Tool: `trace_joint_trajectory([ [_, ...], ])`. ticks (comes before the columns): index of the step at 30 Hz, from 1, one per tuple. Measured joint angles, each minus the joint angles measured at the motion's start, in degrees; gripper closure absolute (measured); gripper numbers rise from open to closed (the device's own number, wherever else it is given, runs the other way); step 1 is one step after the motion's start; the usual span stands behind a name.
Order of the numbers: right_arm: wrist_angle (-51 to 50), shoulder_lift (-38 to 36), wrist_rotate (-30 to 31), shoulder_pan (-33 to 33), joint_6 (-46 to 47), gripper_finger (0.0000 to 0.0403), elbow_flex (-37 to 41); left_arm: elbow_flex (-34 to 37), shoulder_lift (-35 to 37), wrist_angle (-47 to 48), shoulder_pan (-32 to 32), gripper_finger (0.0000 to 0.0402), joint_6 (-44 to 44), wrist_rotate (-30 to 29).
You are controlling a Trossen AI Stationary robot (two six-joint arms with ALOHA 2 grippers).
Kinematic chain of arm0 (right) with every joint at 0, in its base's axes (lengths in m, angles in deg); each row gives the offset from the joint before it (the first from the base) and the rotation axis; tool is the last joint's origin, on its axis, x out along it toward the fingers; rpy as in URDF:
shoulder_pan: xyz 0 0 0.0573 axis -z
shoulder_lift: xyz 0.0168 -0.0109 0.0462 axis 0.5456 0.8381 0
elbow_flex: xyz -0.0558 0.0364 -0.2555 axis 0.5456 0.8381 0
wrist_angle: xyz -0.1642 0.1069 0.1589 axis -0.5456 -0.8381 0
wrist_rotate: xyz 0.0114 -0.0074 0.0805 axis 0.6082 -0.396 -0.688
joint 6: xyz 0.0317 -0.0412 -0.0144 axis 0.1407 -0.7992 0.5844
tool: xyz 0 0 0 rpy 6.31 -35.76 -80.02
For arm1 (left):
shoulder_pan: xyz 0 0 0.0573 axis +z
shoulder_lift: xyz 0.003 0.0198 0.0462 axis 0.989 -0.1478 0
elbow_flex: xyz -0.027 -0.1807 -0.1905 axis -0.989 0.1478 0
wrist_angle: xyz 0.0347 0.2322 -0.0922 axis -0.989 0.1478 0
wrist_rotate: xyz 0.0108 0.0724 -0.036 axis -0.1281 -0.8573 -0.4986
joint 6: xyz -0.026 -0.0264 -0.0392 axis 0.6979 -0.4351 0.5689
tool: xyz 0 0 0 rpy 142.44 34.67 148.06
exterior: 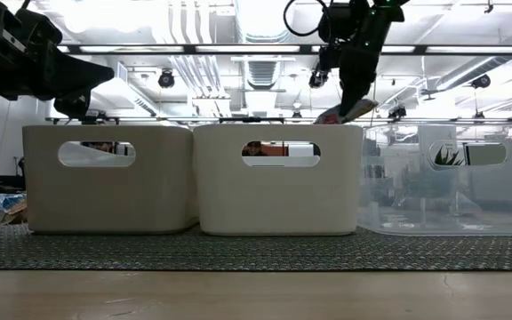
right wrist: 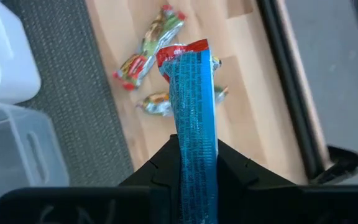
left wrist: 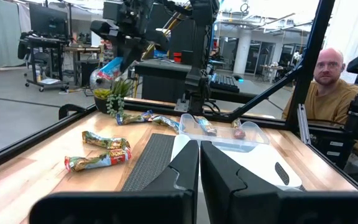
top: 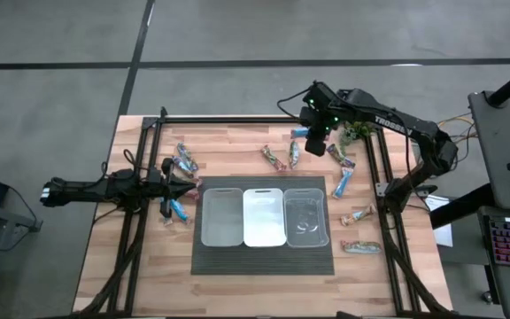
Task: Pick and place Granola Bars by type
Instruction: Put the red granola bar into the gray bin
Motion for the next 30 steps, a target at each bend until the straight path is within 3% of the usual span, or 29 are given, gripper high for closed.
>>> trace_joint_trajectory([
  [11, -6.33, -0.41, -0.23, -5.58, 6.74, 0.0344, 0.00, -0.02, -0.02, 0.00, 0.00, 0.0402, 0.02, 0.00],
  [18, -6.43, -1.30, -5.47, -9.89, 10.16, 0.0344, 0.00, -0.02, -0.01, 0.00, 0.00, 0.0402, 0.01, 0.02],
  [30, -5.73, -8.04, -6.12, -16.08, 15.79, 0.0344, 0.02, -0.02, 0.00, 0.00, 0.00, 0.0402, 0.00, 0.01],
])
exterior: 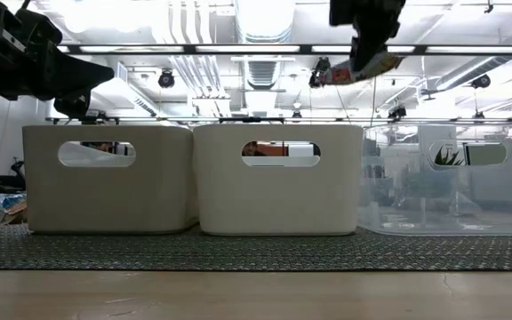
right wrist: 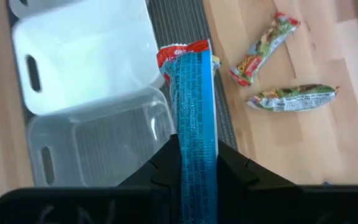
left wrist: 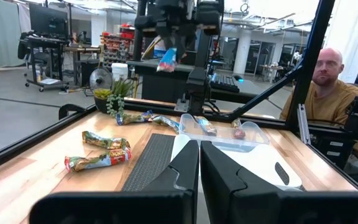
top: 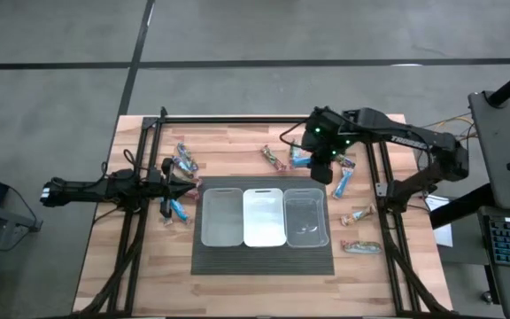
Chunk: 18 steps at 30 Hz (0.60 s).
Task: Pick and place Granola Bars by type
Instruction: Put the red granola bar into the gray bin
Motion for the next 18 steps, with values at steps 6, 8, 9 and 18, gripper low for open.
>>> trace_joint_trajectory([
  [6, 1.62, -2.77, 0.12, -1.18, 2.30, 0.0344, 0.00, 0.00, -0.02, 0.00, 0.00, 0.0402, 0.02, -0.01],
  [8, 2.13, -3.28, 0.11, -1.76, 2.49, 0.0344, 0.00, 0.00, -0.01, 0.00, 0.00, 0.0402, 0.02, 0.01],
  [9, 2.27, -3.36, 0.10, -2.00, 2.49, 0.0344, 0.00, 0.01, -0.01, 0.00, 0.00, 0.0402, 0.02, -0.01],
  [18, 9.93, -1.43, -1.53, -5.24, 2.53, 0.0344, 0.02, 0.01, -0.02, 0.00, 0.00, 0.0402, 0.01, 0.01],
])
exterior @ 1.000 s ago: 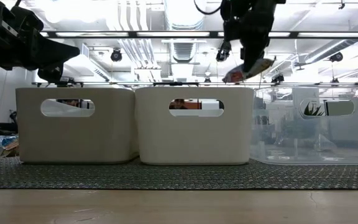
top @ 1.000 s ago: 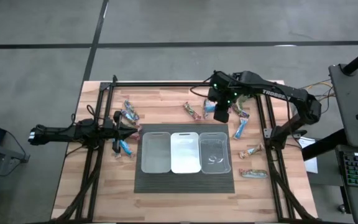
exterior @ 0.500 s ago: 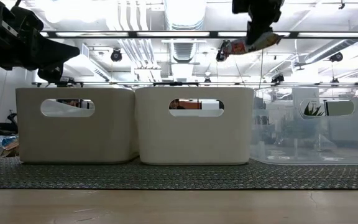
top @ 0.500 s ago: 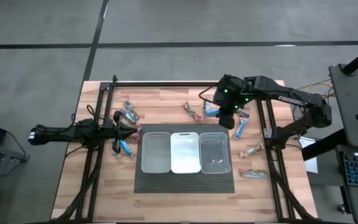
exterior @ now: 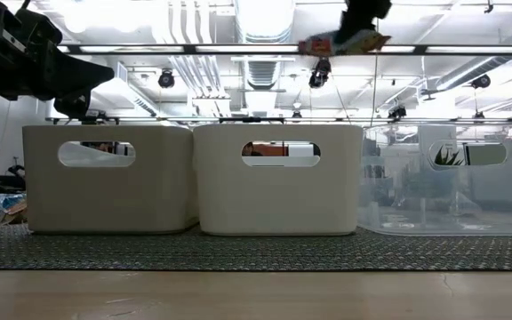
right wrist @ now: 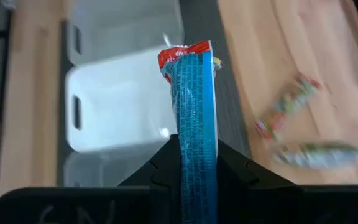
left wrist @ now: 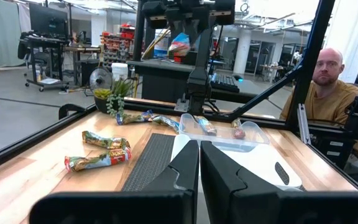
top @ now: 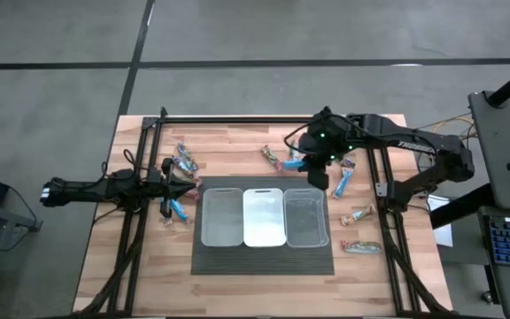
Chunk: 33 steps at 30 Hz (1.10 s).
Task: Pick and place Granola Bars by type
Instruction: Put the red granola bar into the gray bin
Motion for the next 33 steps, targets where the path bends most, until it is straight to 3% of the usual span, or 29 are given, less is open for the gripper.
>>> trace_joint_trajectory([
  [15, 18.37, 6.93, -6.61, -3.26, 7.41, 0.0344, 0.00, -0.01, 0.02, 0.00, 0.00, 0.0402, 0.00, 0.00],
  [33, 39.22, 17.83, -10.04, -6.01, 12.65, 0.0344, 0.00, 0.00, 0.00, 0.00, 0.00, 0.0402, -2.53, -0.02],
])
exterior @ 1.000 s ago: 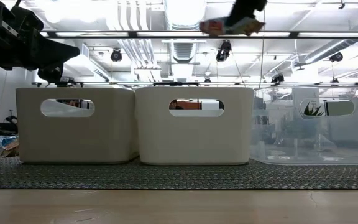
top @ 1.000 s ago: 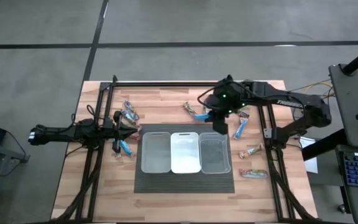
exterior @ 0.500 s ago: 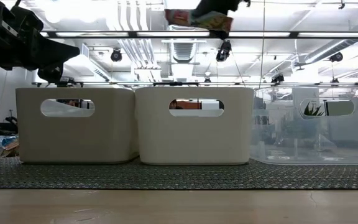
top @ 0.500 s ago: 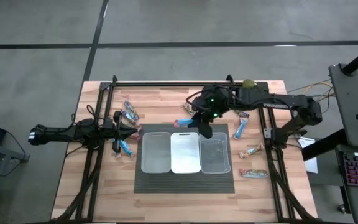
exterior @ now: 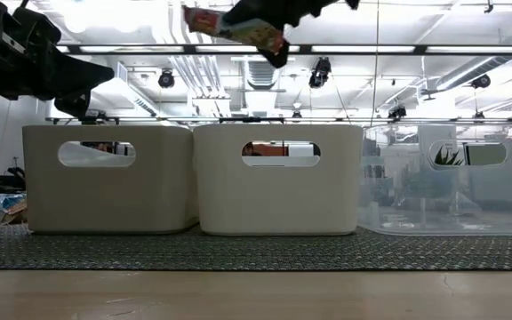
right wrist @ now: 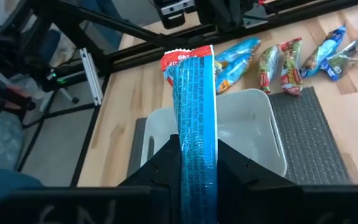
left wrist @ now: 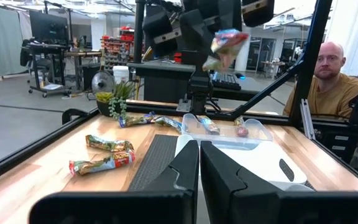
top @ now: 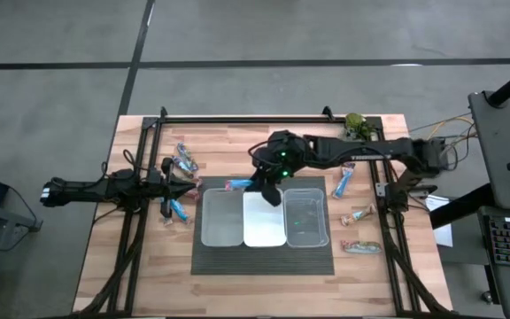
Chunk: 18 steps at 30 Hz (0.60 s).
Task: Pick and place Granola Bars by type
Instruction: Put the red granola bar into the gray bin
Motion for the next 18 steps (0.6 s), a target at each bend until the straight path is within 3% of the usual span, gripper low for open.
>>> trace_joint_trajectory([
  [8, 6.16, 4.63, -0.03, 0.02, 0.38, 0.0344, -0.02, 0.01, 0.00, 0.00, 0.00, 0.0402, -0.02, 0.01],
  [18, 6.87, 11.58, -0.34, 0.04, -0.13, 0.0344, -5.08, 0.00, -0.19, 0.00, 0.00, 0.0402, -0.02, 0.02],
])
